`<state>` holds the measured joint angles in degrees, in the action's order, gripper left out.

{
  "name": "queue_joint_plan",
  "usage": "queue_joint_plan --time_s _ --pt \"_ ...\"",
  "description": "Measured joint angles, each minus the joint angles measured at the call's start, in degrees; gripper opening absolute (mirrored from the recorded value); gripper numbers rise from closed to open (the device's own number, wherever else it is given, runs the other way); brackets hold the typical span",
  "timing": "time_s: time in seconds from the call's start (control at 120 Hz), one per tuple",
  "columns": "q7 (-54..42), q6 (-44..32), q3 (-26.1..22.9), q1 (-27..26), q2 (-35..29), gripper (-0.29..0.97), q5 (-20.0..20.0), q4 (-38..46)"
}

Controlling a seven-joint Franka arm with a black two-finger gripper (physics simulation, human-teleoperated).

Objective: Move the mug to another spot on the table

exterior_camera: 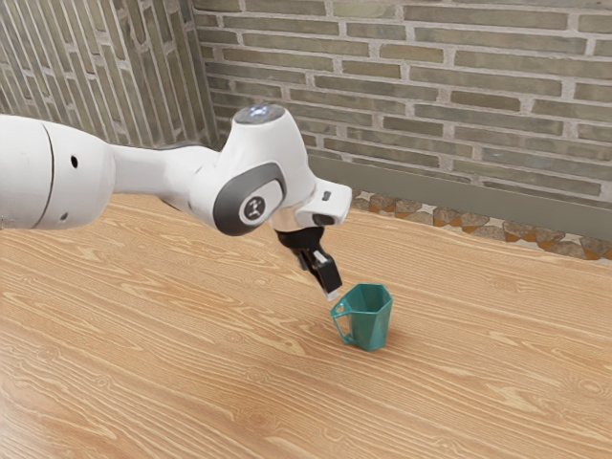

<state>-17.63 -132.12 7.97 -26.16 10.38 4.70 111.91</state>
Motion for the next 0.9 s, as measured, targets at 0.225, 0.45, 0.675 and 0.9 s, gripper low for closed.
queue_joint_plan --time_s 0.225,0.45,0.675,0.9 --pt "-2.7 -4.7 -0.1 0.0 4.4 0.66 2.0 0.2" --pt "-4.5 -6.4 -0.1 0.2 7.4 0.66 3.3 0.3" --pt "-5.8 -8.4 -0.1 0.1 9.8 0.66 4.9 0.3" --pt "-6.6 -11.6 -0.1 0.0 12.4 0.66 6.0 0.2"
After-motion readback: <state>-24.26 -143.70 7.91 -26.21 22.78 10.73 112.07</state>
